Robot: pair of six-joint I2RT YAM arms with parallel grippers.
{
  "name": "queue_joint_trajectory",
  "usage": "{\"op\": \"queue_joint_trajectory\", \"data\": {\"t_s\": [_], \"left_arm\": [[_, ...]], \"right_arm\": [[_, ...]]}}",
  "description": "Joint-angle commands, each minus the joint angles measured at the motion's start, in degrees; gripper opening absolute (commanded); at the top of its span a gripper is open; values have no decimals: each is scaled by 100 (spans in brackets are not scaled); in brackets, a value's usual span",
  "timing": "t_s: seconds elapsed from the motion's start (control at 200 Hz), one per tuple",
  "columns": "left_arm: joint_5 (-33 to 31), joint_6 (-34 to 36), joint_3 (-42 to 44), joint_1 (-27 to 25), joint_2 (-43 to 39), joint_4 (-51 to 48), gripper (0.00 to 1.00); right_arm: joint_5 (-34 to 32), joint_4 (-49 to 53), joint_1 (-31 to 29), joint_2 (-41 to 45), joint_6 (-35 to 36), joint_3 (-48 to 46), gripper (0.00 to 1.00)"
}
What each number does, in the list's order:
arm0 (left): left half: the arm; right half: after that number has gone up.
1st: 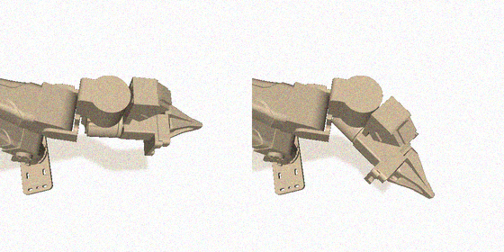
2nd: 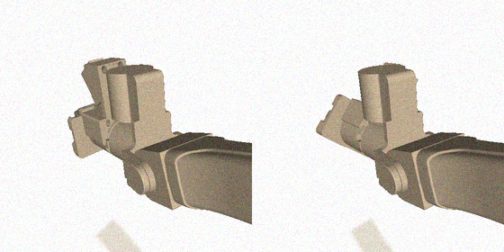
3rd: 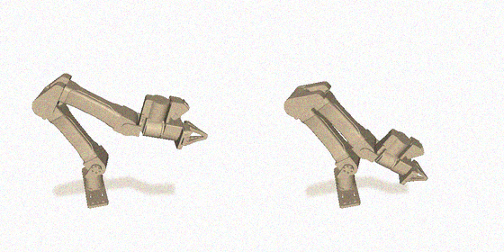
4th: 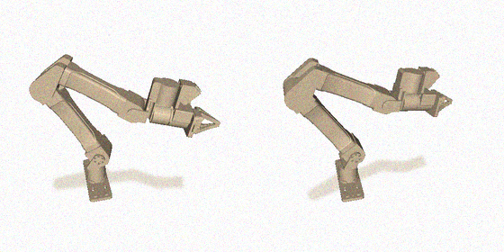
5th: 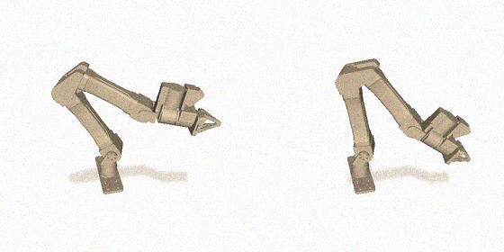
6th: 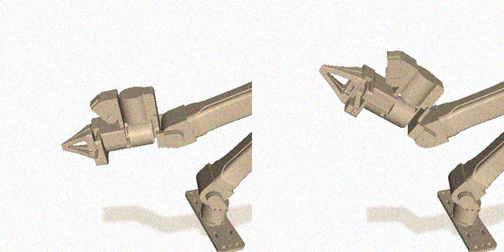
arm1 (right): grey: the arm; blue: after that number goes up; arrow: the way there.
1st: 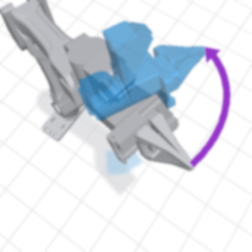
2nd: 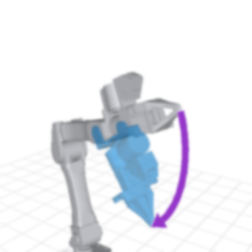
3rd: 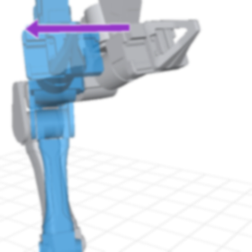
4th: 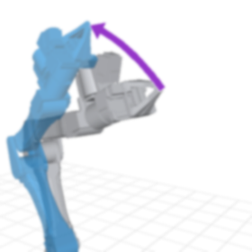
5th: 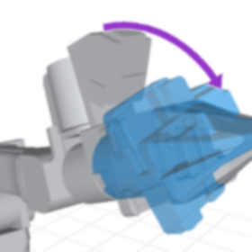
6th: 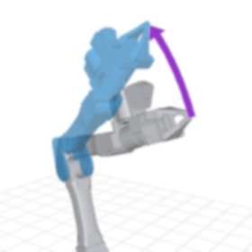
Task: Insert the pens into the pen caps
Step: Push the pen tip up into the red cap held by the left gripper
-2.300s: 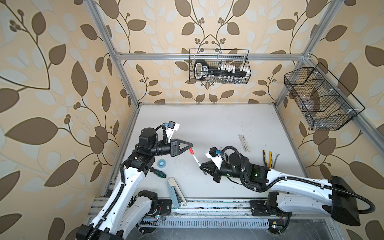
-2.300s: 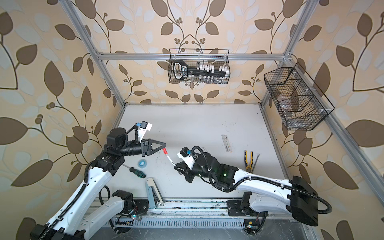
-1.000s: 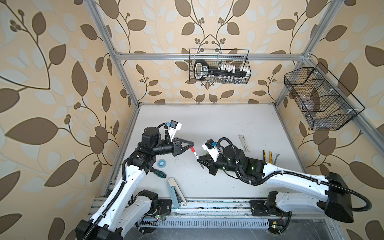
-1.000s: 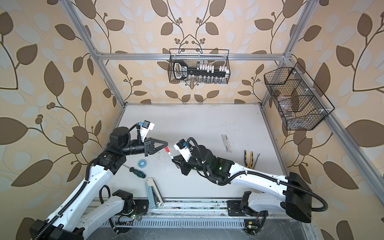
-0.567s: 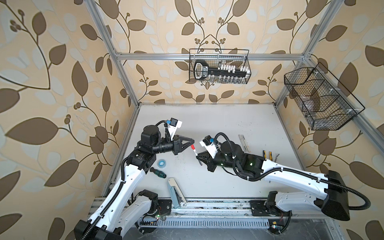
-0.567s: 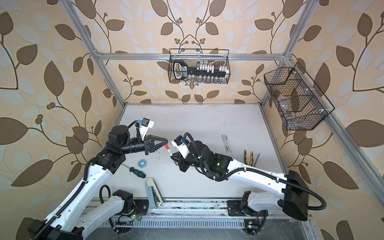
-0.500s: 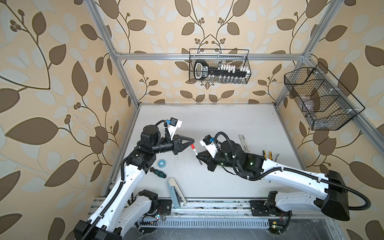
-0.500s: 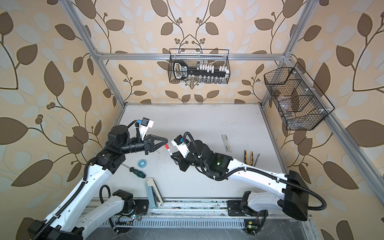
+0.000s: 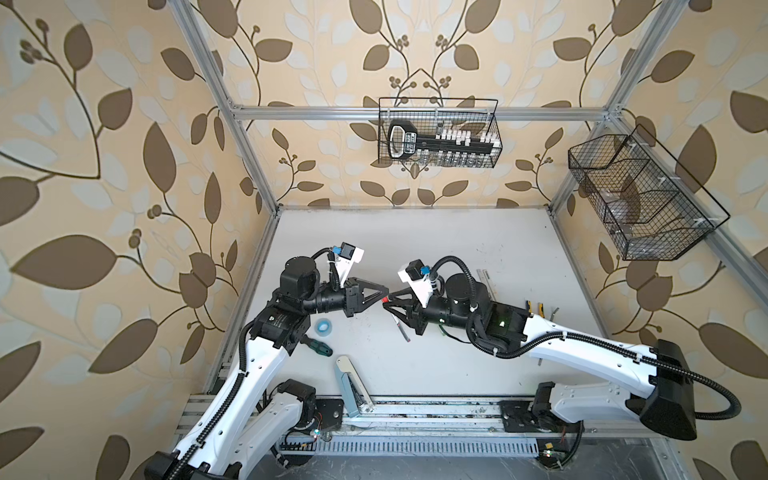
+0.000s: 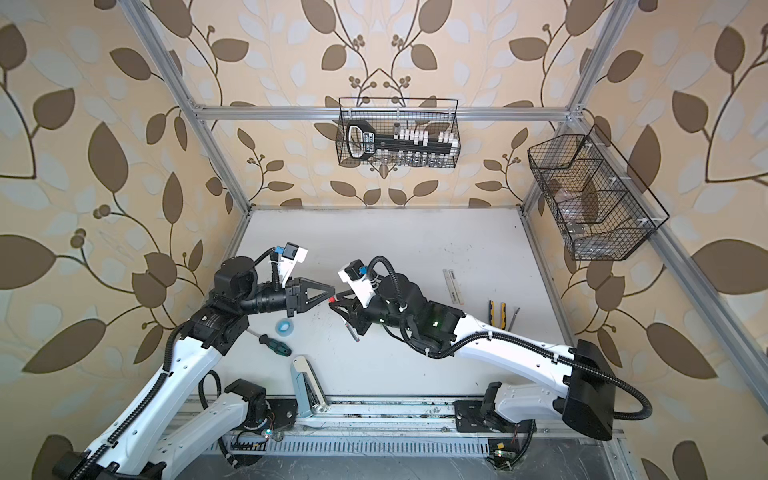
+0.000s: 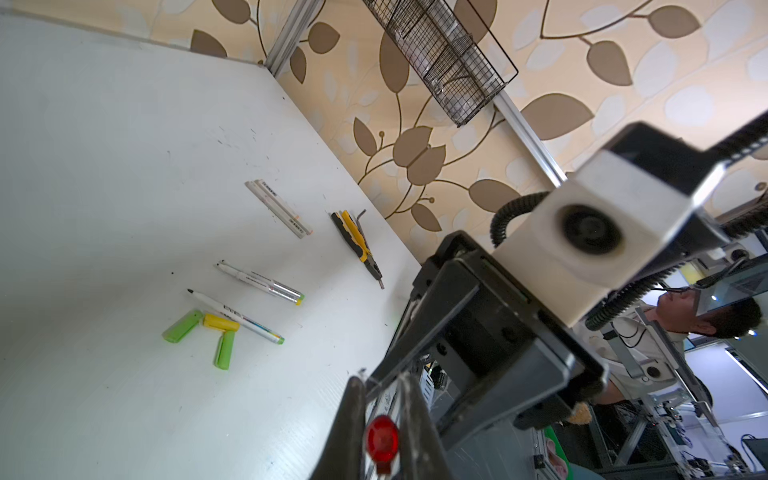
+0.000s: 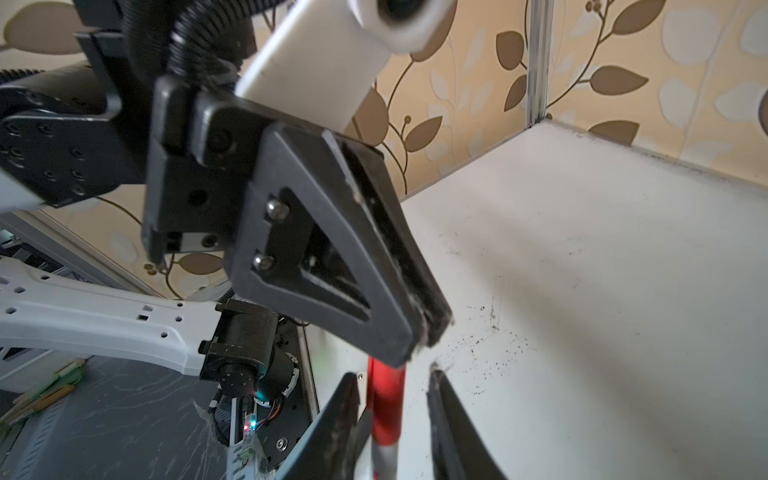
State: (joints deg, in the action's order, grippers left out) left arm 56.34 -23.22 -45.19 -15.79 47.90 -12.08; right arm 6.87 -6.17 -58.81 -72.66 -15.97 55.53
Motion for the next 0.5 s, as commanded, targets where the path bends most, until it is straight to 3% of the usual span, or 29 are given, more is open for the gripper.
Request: {"op": "queue_joint_trajectory", "data": {"t_s": [0.0, 0.36, 0.495], "left_arm": [[293, -142, 28, -3, -36, 74, 0], [-184, 34, -10, 106, -155, -176, 0], [-298, 5, 6, 249, -206, -157, 0]], "right_arm": [[-88, -273, -10, -146, -42, 113, 32], [-238, 347, -58, 6, -177, -125, 50], [-353, 439, -94, 93, -274, -313, 52]]}}
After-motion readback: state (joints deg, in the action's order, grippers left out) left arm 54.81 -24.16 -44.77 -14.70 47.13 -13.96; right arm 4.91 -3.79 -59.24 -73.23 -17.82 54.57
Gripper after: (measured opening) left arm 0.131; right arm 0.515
